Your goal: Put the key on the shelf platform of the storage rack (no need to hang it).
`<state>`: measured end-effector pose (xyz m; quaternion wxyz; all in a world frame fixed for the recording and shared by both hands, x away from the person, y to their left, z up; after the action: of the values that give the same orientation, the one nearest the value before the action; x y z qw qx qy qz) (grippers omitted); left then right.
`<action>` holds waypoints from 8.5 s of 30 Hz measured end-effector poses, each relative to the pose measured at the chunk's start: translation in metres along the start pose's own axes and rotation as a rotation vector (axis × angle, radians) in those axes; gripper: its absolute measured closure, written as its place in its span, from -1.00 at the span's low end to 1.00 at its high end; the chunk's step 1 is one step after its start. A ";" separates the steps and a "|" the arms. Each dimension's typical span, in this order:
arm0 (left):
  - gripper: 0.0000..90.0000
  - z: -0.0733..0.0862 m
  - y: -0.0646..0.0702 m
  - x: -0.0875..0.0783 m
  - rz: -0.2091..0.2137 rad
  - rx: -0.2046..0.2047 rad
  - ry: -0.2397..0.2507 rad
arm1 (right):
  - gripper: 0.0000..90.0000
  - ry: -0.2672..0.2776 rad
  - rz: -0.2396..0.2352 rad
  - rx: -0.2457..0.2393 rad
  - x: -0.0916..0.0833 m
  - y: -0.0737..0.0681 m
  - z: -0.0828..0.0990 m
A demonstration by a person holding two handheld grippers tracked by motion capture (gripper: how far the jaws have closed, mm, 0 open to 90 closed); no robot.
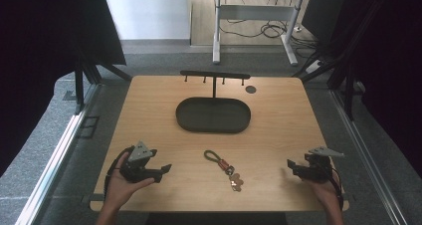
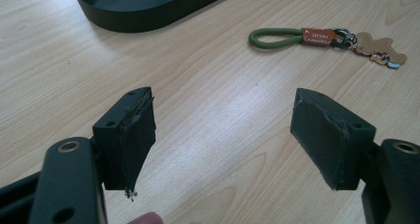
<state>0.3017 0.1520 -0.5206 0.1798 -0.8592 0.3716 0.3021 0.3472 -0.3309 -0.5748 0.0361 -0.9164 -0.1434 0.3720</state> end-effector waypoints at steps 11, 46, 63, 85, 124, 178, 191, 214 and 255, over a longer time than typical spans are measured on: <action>-0.43 0.000 0.000 0.000 0.000 0.001 -0.003 | -0.40 -0.023 -0.033 -0.012 0.001 -0.004 0.002; -0.43 -0.001 -0.004 -0.008 -0.015 -0.009 0.017 | -0.25 -0.021 -0.104 -0.068 -0.013 -0.027 -0.008; -0.43 -0.004 -0.001 -0.012 -0.010 -0.010 0.029 | -0.18 -0.098 -0.167 -0.153 -0.027 -0.066 -0.034; -0.43 -0.003 0.003 -0.006 0.007 -0.007 0.017 | -0.13 -0.234 -0.205 -0.285 -0.010 -0.118 -0.057; -0.43 -0.002 0.001 -0.009 0.009 -0.013 0.023 | -0.04 -0.364 -0.179 -0.488 0.032 -0.181 -0.056; -0.43 -0.003 0.001 -0.010 0.007 -0.010 0.030 | 0.01 -0.547 -0.227 -0.578 0.077 -0.233 -0.020; -0.43 -0.003 0.001 -0.011 0.005 -0.011 0.035 | 0.07 -0.578 -0.214 -0.582 0.084 -0.237 -0.016; -0.43 -0.003 0.001 -0.011 0.005 -0.009 0.032 | 0.35 -0.597 -0.186 -0.553 0.087 -0.235 -0.016; -0.43 -0.003 0.002 -0.009 0.006 -0.009 0.027 | 0.48 -0.569 -0.242 -0.490 0.074 -0.232 -0.035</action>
<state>0.2969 0.1538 -0.5128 0.1698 -0.8630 0.3750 0.2928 0.3674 -0.0862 -0.5597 -0.1812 -0.7347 -0.3393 0.5588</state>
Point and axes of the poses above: each handheld gripper's, and its own axes: x roughly forward along the jaws, z roughly out of its underside, y roughly to its right, the point moved 8 cm from there along x, roughly forward along the jaws, and after that the axes turned 9 degrees about x, right-handed, at the moved point
